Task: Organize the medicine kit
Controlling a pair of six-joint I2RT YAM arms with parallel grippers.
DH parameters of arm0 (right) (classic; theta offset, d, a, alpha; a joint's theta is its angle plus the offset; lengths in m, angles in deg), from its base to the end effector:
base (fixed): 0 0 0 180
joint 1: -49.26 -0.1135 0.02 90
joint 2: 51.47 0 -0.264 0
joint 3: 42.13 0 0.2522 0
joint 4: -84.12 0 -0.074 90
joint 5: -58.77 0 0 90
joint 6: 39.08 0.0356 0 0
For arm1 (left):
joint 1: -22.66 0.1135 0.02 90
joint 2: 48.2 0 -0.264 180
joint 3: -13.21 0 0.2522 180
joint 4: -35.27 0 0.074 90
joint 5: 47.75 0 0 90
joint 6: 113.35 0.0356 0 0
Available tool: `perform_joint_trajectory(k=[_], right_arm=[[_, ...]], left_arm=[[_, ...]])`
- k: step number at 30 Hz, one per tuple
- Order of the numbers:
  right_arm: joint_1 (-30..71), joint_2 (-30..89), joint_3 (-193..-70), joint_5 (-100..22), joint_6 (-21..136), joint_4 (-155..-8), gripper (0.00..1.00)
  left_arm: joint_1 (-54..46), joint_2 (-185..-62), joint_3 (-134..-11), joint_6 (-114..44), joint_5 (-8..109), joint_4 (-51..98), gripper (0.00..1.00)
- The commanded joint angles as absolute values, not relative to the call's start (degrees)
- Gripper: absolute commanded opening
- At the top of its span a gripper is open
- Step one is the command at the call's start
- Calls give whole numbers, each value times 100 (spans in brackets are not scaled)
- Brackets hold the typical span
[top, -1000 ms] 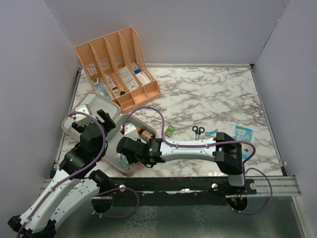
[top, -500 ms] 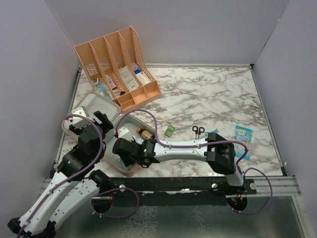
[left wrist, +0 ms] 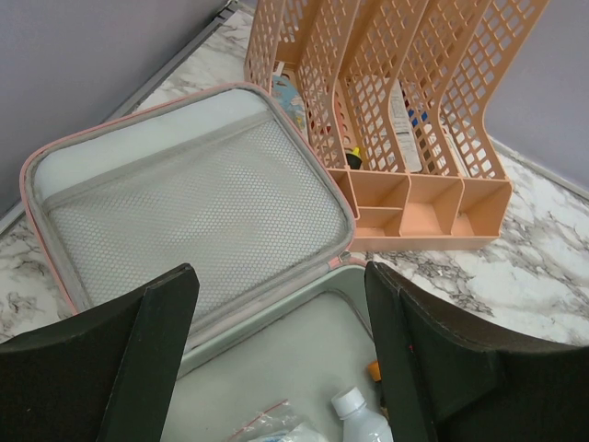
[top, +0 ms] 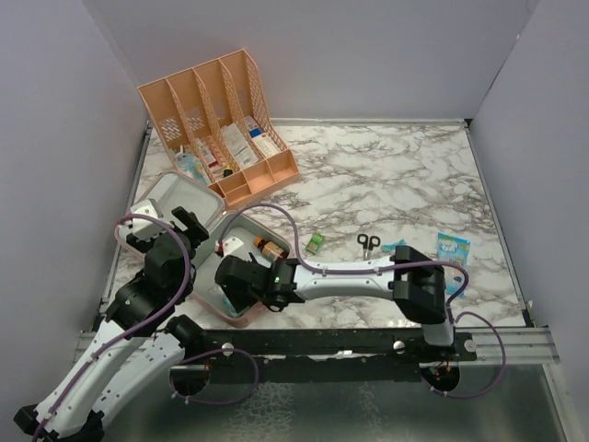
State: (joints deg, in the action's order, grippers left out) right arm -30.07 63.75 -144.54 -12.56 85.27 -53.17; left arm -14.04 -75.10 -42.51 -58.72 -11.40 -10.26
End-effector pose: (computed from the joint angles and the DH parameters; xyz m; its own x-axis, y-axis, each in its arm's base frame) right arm 0.0926 0.4297 0.2076 -0.6324 -0.4693 -0.6163 -0.6548 0.7489 0.1016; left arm 0.0946 -0.0347 0.3272 -0.0350 -0.4018 -0.9150 -0.3489 0.8629 -0.3656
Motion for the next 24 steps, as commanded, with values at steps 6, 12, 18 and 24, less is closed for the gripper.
perform_joint_trajectory(k=[6,12,18,24], right_arm=[[-2417,4737,-13444,-696,9107,-5954,57],[-1400,3982,-12508,-55,10261,-5266,53],[-582,3658,-12089,172,10640,-4833,51],[68,3560,-11733,-397,8282,-5990,53]], left_arm=[[-1372,-7653,-4241,-5876,-1132,-986,77],[-1372,-7899,-4190,-5674,-725,-760,78],[-1377,-8071,-4107,-5313,-461,-449,79],[-1372,-8178,-4011,-5086,-280,-219,79]])
